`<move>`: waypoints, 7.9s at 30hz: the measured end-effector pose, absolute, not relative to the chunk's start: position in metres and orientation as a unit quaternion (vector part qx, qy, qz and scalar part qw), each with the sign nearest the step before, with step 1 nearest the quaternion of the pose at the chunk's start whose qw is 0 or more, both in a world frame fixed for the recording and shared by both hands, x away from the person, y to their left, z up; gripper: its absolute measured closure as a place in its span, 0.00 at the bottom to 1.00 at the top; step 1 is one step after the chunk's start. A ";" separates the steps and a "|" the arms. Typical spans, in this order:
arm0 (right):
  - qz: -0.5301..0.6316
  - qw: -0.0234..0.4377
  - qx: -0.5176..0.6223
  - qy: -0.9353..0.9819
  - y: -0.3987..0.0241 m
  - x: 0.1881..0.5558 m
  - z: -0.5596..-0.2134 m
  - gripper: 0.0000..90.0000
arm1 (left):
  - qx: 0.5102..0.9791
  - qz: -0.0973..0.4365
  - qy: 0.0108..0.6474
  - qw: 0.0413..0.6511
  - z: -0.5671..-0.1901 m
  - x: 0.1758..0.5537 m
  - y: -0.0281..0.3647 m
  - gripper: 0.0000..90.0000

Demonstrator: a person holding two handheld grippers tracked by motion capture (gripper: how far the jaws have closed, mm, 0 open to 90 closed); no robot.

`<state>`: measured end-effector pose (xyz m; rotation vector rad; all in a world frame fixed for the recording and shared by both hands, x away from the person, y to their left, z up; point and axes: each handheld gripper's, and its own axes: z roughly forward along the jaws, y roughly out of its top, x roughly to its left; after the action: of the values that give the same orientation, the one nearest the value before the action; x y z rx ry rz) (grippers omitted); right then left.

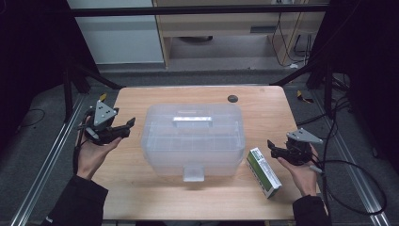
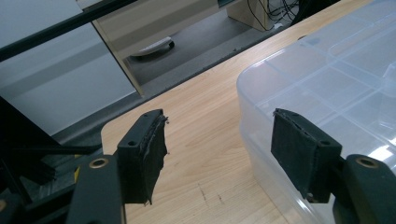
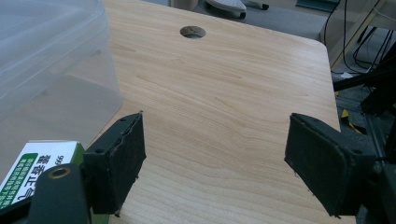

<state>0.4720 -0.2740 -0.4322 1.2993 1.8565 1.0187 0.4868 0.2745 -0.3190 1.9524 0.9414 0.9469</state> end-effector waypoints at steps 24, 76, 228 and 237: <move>0.384 0.321 0.492 0.712 -0.272 0.473 -0.432 0.22 | 0.801 0.385 0.297 0.350 -0.297 0.481 0.231 0.39; 0.377 0.311 0.485 0.725 -0.271 0.474 -0.435 0.23 | 0.876 0.361 0.169 0.272 -0.296 0.476 0.160 0.41; 0.386 0.248 0.481 0.747 -0.264 0.468 -0.423 0.68 | 0.914 0.396 -0.011 0.086 -0.301 0.499 0.092 0.82; 0.399 0.231 0.470 0.753 -0.260 0.465 -0.416 0.80 | 0.916 0.394 -0.014 0.074 -0.298 0.500 0.090 0.82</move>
<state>0.4654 -0.2601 -0.4159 1.2922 2.0694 1.0984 0.5003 0.0903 -0.2983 2.7495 -0.0432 1.1821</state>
